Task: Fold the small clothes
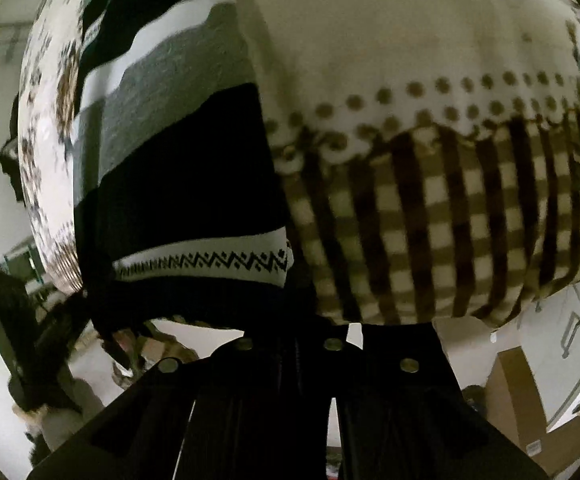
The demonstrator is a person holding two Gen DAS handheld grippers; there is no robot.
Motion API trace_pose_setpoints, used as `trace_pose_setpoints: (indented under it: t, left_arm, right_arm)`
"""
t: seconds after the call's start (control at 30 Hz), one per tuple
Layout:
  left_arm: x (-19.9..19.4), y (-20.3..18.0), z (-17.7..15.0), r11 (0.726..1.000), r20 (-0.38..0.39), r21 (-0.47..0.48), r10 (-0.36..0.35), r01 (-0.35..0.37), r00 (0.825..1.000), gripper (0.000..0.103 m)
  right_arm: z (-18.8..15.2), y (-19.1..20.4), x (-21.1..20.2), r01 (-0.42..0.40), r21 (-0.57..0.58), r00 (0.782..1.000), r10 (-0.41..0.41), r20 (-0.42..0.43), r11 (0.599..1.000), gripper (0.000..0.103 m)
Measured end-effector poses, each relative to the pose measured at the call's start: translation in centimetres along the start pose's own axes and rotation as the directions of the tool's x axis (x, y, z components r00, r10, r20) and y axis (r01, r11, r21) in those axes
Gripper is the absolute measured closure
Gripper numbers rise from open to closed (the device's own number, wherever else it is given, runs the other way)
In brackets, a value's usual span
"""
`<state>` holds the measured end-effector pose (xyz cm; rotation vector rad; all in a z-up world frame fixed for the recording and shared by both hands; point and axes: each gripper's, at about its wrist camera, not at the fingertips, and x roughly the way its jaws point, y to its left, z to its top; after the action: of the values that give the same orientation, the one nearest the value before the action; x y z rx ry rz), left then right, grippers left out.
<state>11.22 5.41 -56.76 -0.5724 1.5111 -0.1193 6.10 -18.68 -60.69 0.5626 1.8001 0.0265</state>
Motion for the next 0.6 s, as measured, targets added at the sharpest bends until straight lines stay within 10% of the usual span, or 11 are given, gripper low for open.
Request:
trace_pose_setpoints:
  t: [0.13,0.27,0.33,0.6]
  left_arm:
    - [2.5,2.2,0.0,0.999,-0.107,-0.020,-0.034,0.032,0.994,0.085]
    - [1.6,3.2,-1.1,1.000,-0.172,0.019,0.028,-0.025,0.985,0.057]
    - [0.9,3.3,-1.4,0.999,-0.181,0.008,0.048,-0.047,0.982,0.042]
    - [-0.5,0.8,3.1,0.991,-0.028,-0.103,-0.091,0.088,0.995,0.040]
  right_arm:
    - [1.0,-0.9,3.3,0.015,-0.044,0.996,-0.019,-0.089,0.999,0.097]
    - [1.5,-2.6,4.1,0.000,-0.035,0.983,-0.007,-0.184,0.999,0.057]
    - [1.3,-3.4,3.6,-0.021,-0.036,0.979,0.013,-0.203,0.999,0.055]
    - [4.0,-4.4,-1.1,-0.210,0.045,0.977,0.209,0.035,0.977,0.043]
